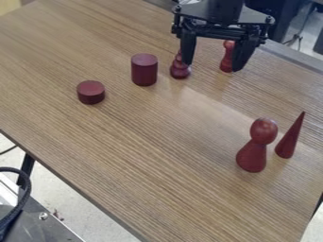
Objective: Pick the red cylinder from the left side and place it in the middle of the table
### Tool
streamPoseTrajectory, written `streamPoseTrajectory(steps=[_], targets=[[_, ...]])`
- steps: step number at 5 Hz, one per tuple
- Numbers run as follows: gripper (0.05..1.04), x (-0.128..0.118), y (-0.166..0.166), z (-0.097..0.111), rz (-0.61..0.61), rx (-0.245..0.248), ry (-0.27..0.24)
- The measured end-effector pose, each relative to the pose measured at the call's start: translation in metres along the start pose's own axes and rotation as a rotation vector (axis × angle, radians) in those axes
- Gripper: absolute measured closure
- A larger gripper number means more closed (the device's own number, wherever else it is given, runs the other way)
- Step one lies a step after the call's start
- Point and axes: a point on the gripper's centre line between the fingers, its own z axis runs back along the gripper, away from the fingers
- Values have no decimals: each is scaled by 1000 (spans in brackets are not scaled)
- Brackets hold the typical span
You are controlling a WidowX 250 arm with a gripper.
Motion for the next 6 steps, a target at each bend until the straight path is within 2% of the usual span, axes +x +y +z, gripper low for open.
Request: streamPoseTrajectory(steps=[1, 2, 3, 4, 5, 6], targets=[[84, -5, 2, -8, -5, 20, 25], [84, -6, -3, -14, -75, 1, 47], [84, 0, -1, -15, -78, 2, 29], [84, 12, 7, -19, -133, -59, 28], [84, 31, 29, -22, -90, -61, -2], [84, 60, 51, -12, -13, -77, -29]])
